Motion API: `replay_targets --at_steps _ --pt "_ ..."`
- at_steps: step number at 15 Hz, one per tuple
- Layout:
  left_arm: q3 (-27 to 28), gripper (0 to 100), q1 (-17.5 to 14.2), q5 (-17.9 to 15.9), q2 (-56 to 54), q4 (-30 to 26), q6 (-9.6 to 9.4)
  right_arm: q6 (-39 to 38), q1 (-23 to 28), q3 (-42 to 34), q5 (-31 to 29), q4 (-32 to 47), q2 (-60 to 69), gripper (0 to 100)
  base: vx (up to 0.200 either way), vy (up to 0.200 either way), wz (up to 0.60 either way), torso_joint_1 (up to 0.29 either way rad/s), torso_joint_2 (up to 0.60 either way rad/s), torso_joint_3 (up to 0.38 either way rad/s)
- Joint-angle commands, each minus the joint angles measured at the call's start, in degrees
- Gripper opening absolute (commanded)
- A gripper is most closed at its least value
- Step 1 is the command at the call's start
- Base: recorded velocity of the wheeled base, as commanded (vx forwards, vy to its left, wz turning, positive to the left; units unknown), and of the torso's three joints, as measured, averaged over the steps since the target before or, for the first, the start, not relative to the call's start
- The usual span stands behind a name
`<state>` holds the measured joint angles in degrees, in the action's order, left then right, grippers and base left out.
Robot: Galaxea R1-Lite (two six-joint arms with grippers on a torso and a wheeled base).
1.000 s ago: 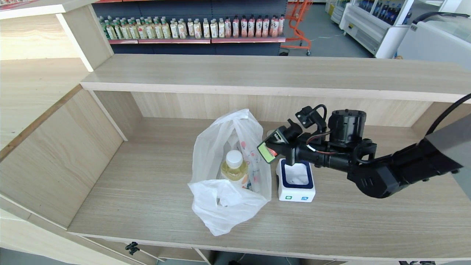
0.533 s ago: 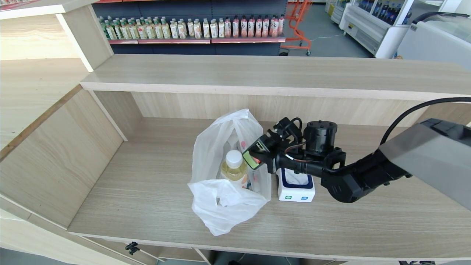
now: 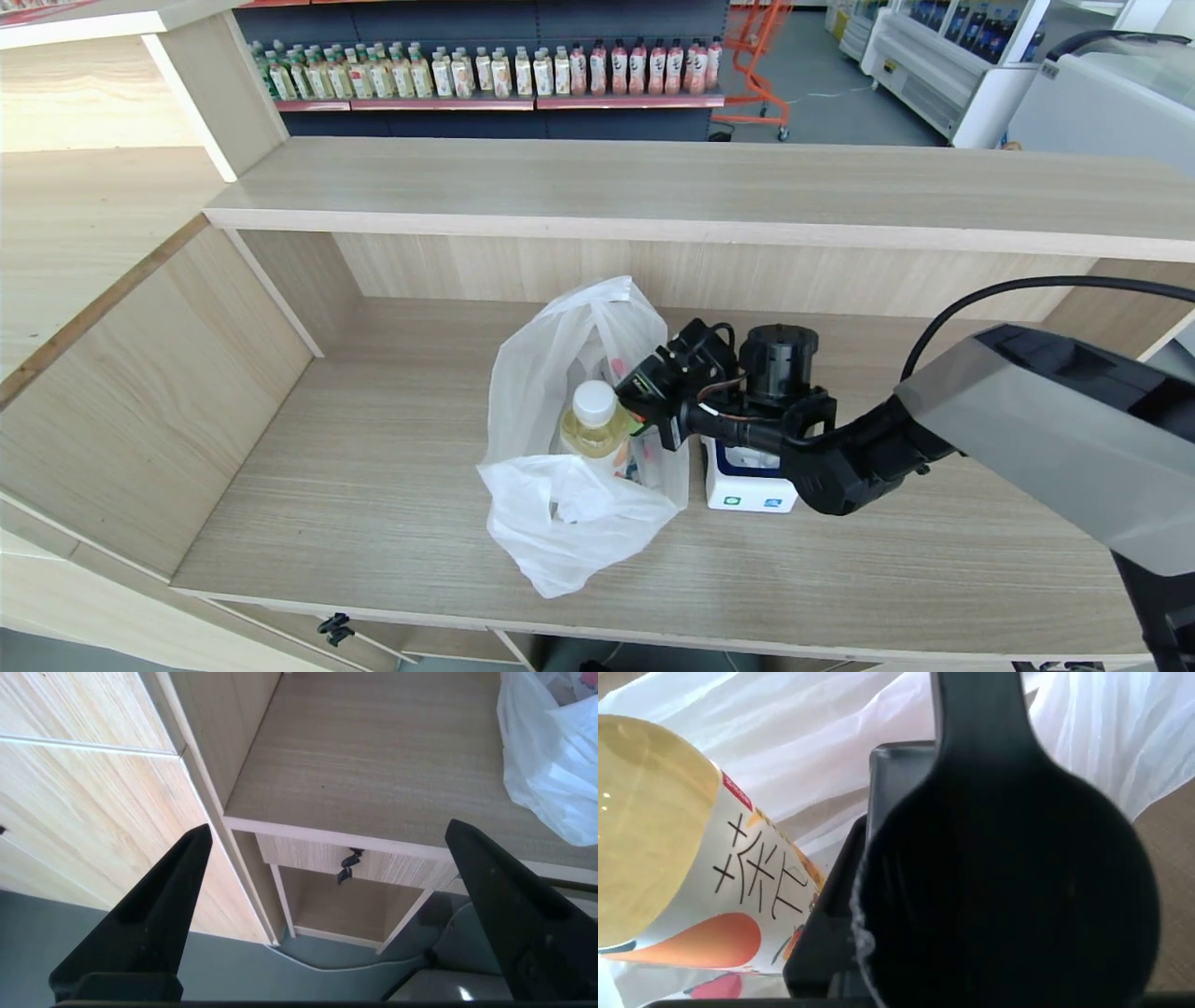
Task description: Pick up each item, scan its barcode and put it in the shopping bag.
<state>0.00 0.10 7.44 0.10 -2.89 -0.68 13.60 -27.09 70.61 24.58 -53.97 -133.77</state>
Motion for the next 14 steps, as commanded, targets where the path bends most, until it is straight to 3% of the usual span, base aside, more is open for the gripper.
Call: replay_targets --at_steps 1,4,5,7,9,11,13,14 --pt "0.0 100 -0.01 0.03 -0.01 -0.01 -0.02 0.11 0.02 0.67 0.03 -0.35 -1.67 0 0.0 0.0 0.0 0.0 0.0 0.0" --pt "0.0 100 -0.01 0.03 -0.01 -0.01 -0.02 0.11 -0.07 2.08 0.03 -0.96 -2.46 0 0.0 0.0 0.0 0.0 0.0 0.0" --pt "0.0 100 -0.01 0.03 -0.01 -0.01 -0.02 0.11 -0.07 2.17 0.03 -1.05 -2.38 100 0.0 0.0 0.0 0.0 0.0 0.0" --pt "0.0 100 -0.01 0.03 -0.01 -0.01 -0.02 -3.76 0.46 1.29 0.21 -0.88 1.93 100 0.0 0.0 0.0 0.0 0.0 0.0" --pt "0.0 100 -0.01 0.03 -0.01 -0.01 -0.02 -13.17 0.98 -1.44 0.21 0.44 7.82 100 0.0 0.0 0.0 0.0 0.0 0.0" --pt "0.0 100 -0.01 0.03 -0.01 -0.01 -0.02 -23.1 3.18 -9.52 0.3 4.66 21.79 100 0.0 0.0 0.0 0.0 0.0 0.0" --pt "0.0 100 -0.01 0.03 -0.01 -0.01 -0.02 -24.94 7.4 -22.44 3.29 7.3 36.56 100 0.0 0.0 0.0 0.0 0.0 0.0" --pt "0.0 100 -0.01 0.03 -0.01 -0.01 -0.02 -25.03 8.98 -25.26 4.69 7.3 39.46 100 0.0 0.0 0.0 0.0 0.0 0.0"
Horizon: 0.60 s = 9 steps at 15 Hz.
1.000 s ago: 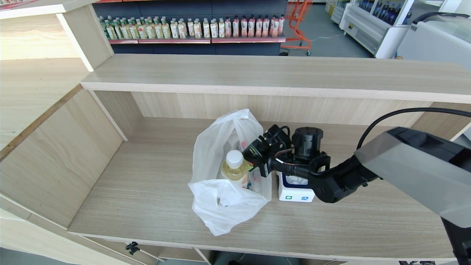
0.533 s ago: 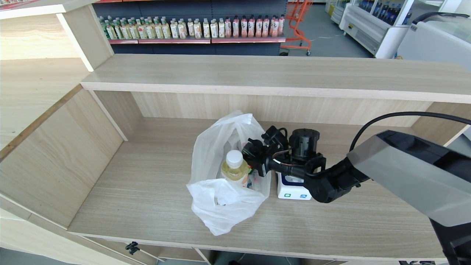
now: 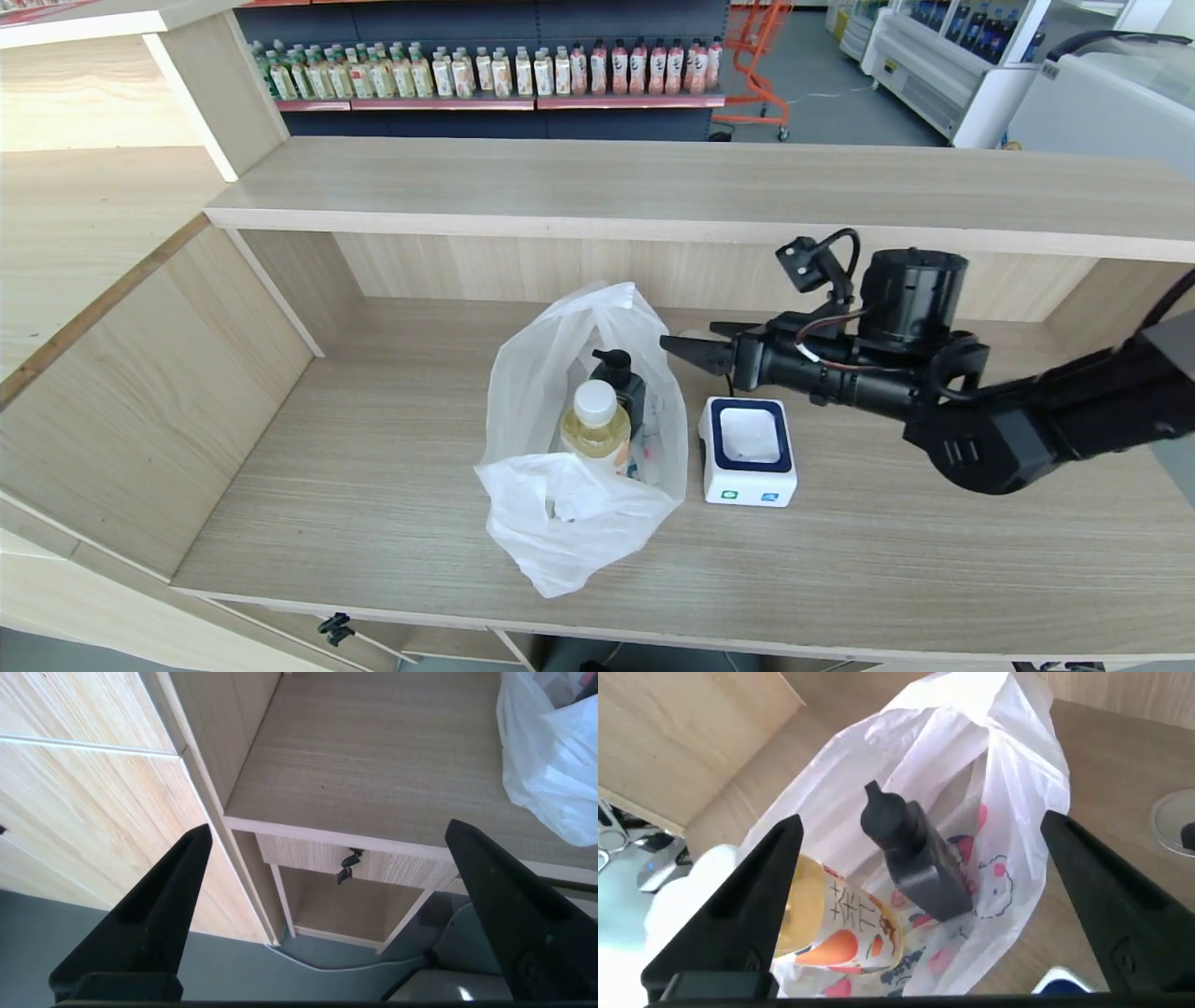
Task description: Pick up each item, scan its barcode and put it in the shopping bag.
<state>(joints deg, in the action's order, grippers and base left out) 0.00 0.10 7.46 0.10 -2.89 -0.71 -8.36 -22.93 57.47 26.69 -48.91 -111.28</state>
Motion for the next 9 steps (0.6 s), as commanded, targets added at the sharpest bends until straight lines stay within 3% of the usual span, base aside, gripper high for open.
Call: replay_targets --at_steps 1,4,5,7,8,9 --pt "0.0 100 -0.01 0.01 -0.01 -0.01 0.0 -3.15 9.13 -19.94 4.96 2.06 24.53 100 0.0 0.0 0.0 0.0 0.0 0.0" --pt "0.0 100 -0.01 0.01 -0.01 -0.01 0.0 0.8 16.69 -35.93 3.9 4.96 41.75 100 0.0 0.0 0.0 0.0 0.0 0.0" --pt "0.0 100 -0.01 0.01 -0.01 -0.01 0.0 5.37 21.08 -42.35 -2.08 8.65 49.75 100 0.0 0.0 0.0 0.0 0.0 0.0" --pt "0.0 100 -0.01 0.01 -0.01 -0.01 0.0 7.48 21.79 -49.82 -11.39 14.89 61.44 100 0.0 0.0 0.0 0.0 0.0 0.0" --pt "0.0 100 -0.01 0.01 -0.01 -0.01 0.0 7.57 21.52 -54.83 -17.72 24.91 75.77 100 0.0 0.0 0.0 0.0 0.0 0.0" --pt "0.0 100 -0.01 0.01 -0.01 -0.01 0.0 7.84 21.61 -56.59 -19.04 30.45 83.06 100 0.0 0.0 0.0 0.0 0.0 0.0"
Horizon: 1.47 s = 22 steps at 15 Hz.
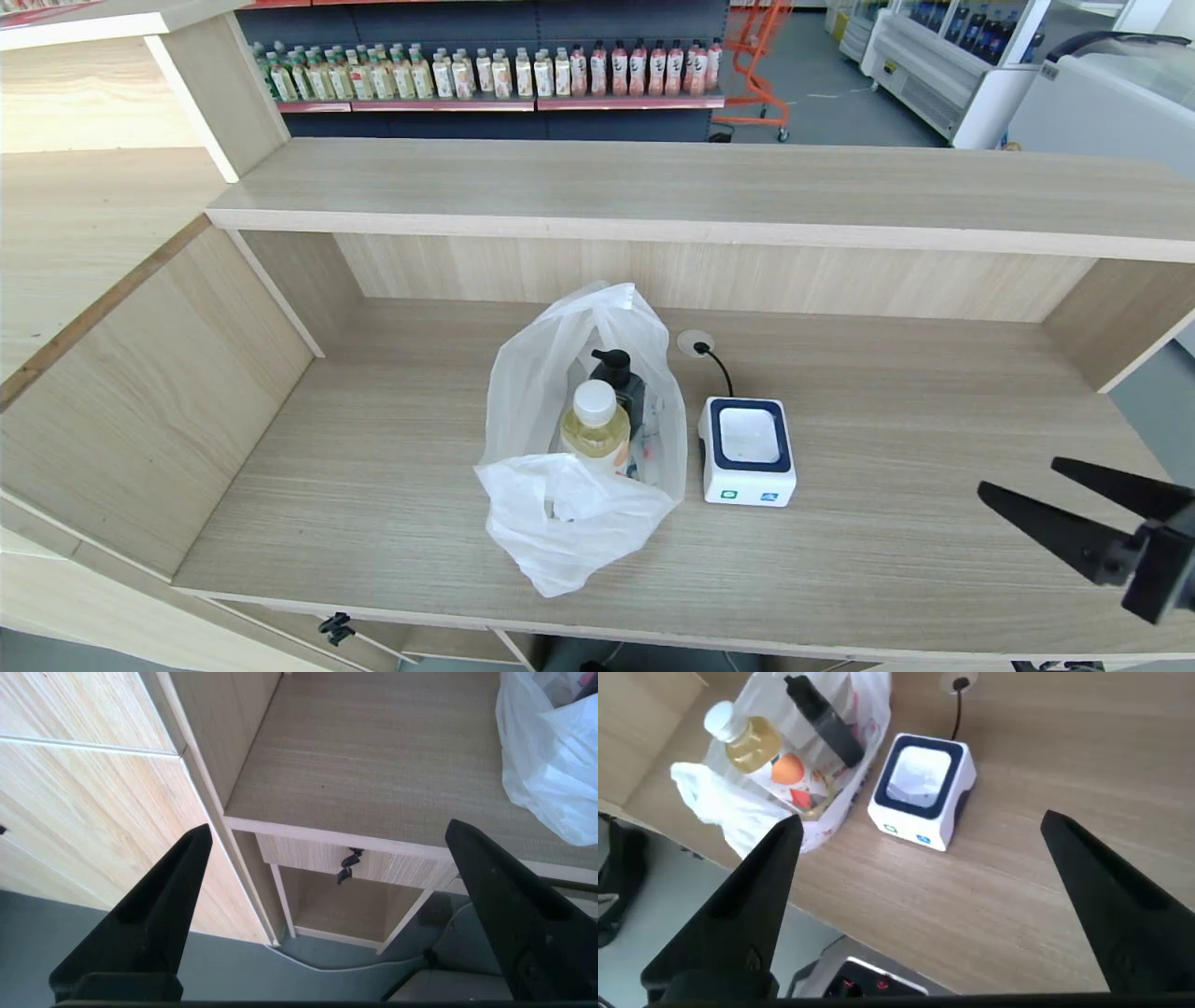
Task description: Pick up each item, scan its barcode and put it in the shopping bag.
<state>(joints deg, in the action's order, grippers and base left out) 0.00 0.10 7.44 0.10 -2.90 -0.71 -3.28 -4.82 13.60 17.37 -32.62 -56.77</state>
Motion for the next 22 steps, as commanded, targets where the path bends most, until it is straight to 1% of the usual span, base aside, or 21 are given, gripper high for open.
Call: replay_targets --at_steps 1,2,3,4,5,6,7,14,15,22 --pt "0.0 100 -0.01 0.03 -0.01 0.0 0.0 4.69 3.85 -13.6 -10.87 21.28 38.14 100 0.0 0.0 0.0 0.0 0.0 0.0" --pt "0.0 100 -0.01 0.03 -0.01 0.0 0.0 4.86 5.08 -13.6 -12.36 30.25 46.05 100 0.0 0.0 0.0 0.0 0.0 0.0" --pt "0.0 100 -0.01 0.03 -0.01 0.0 0.0 5.12 5.52 -13.25 -12.27 31.57 50.18 100 0.0 0.0 0.0 0.0 0.0 0.0" --pt "0.0 100 -0.01 0.03 -0.01 0.0 0.0 5.48 5.52 -13.52 -12.19 31.22 52.9 100 0.0 0.0 0.0 0.0 0.0 0.0" --pt "0.0 100 -0.01 0.03 -0.01 0.0 0.0 6.53 5.25 -13.6 -13.68 31.3 56.77 100 0.0 0.0 0.0 0.0 0.0 0.0" --pt "0.0 100 -0.01 0.03 -0.01 0.0 0.0 6.79 5.17 -13.6 -17.55 31.48 56.77 100 0.0 0.0 0.0 0.0 0.0 0.0" --pt "0.0 100 -0.01 0.03 -0.01 0.0 0.0 4.69 5.17 -13.6 -19.92 31.74 56.77 100 0.0 0.0 0.0 0.0 0.0 0.0" --pt "0.0 100 -0.01 0.03 -0.01 0.0 0.0 3.37 5.17 -13.6 -19.83 32.01 56.77 100 0.0 0.0 0.0 0.0 0.0 0.0" --pt "0.0 100 -0.01 0.03 -0.01 0.0 0.0 3.28 5.17 -13.6 -19.83 31.92 56.77 0 0.0 0.0 0.0 0.0 0.0 0.0" --pt "0.0 100 -0.01 0.03 -0.01 0.0 0.0 2.14 5.17 -13.6 -20.1 31.92 56.77 0 0.0 0.0 0.0 0.0 0.0 0.0"
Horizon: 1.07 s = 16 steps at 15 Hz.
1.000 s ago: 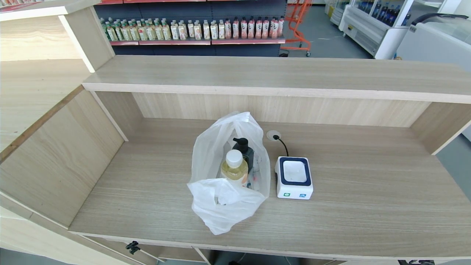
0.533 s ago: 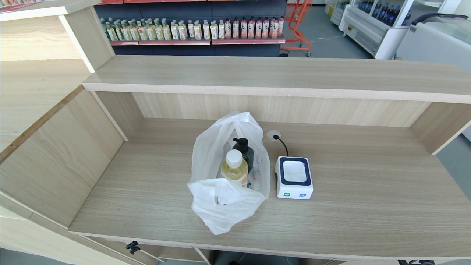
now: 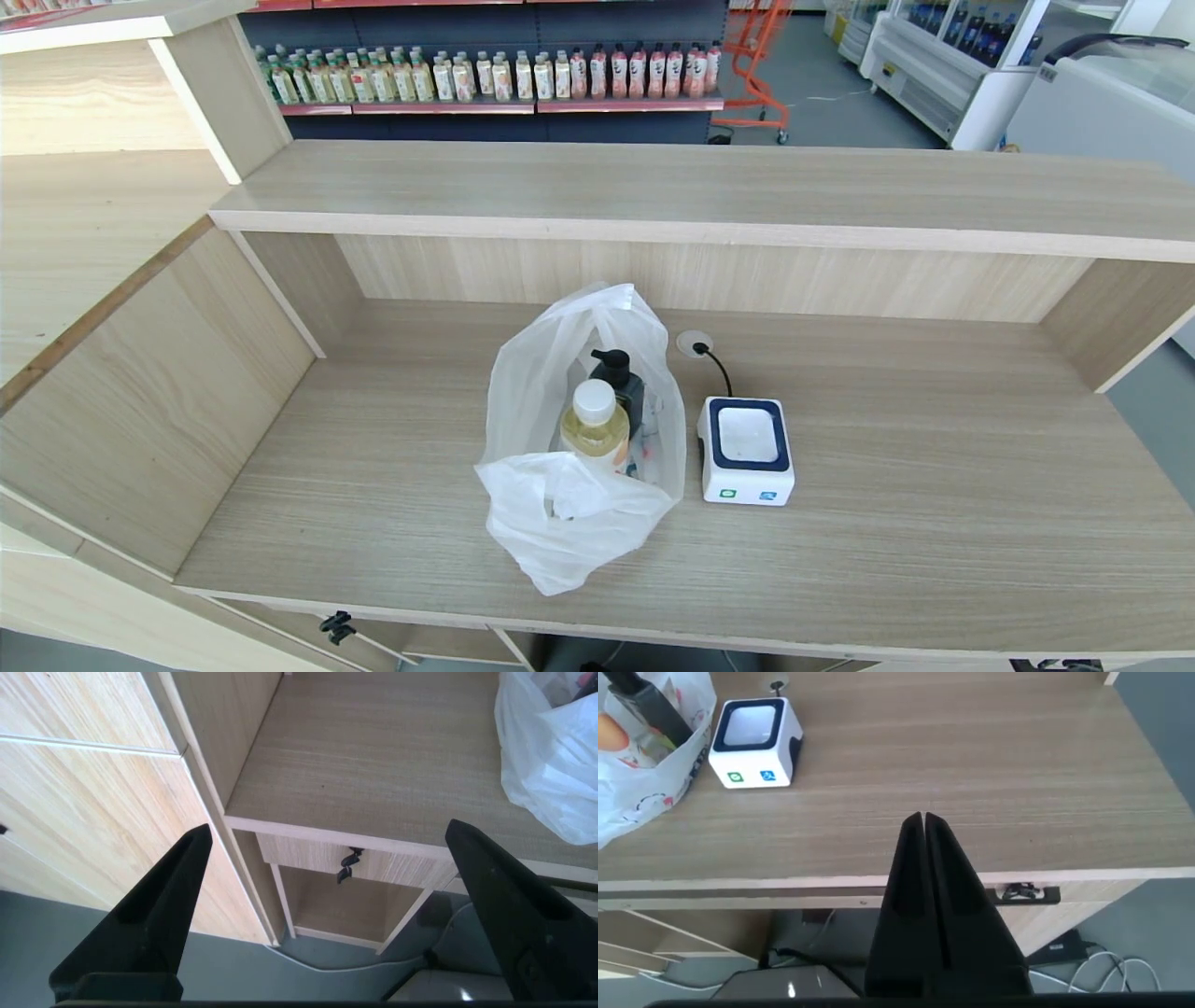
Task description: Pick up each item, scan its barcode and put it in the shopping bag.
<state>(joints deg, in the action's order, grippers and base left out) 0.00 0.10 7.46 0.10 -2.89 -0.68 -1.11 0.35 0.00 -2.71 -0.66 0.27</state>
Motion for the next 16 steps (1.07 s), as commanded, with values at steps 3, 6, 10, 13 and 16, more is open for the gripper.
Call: replay_targets --at_steps 3,6,10,13,16 --pt "0.0 100 -0.01 0.01 -0.01 -0.01 -0.02 -0.03 0.0 0.0 -0.02 -0.04 -0.27 0 0.0 0.0 0.0 0.0 0.0 0.0" --pt "0.0 100 -0.01 0.01 0.17 -0.01 0.07 -0.03 0.0 0.0 -0.02 -0.04 -0.27 0 0.0 0.0 0.0 0.0 0.0 0.0" --pt "0.0 100 -0.01 0.01 -0.01 -0.01 -0.2 -0.12 0.0 0.0 -0.02 -0.04 -0.27 0 0.15 -0.15 0.0 -0.001 0.0 0.003" --pt "0.0 100 -0.01 0.01 -0.1 -0.01 -0.11 -0.12 0.0 0.0 -0.02 -0.04 -0.27 0 0.0 0.0 0.0 0.0 0.0 0.0" --pt "0.0 100 -0.01 0.01 -0.01 -0.01 -0.11 -0.12 0.0 0.0 -0.02 -0.04 -0.27 0 0.0 0.0 0.0 0.0 0.0 0.0"
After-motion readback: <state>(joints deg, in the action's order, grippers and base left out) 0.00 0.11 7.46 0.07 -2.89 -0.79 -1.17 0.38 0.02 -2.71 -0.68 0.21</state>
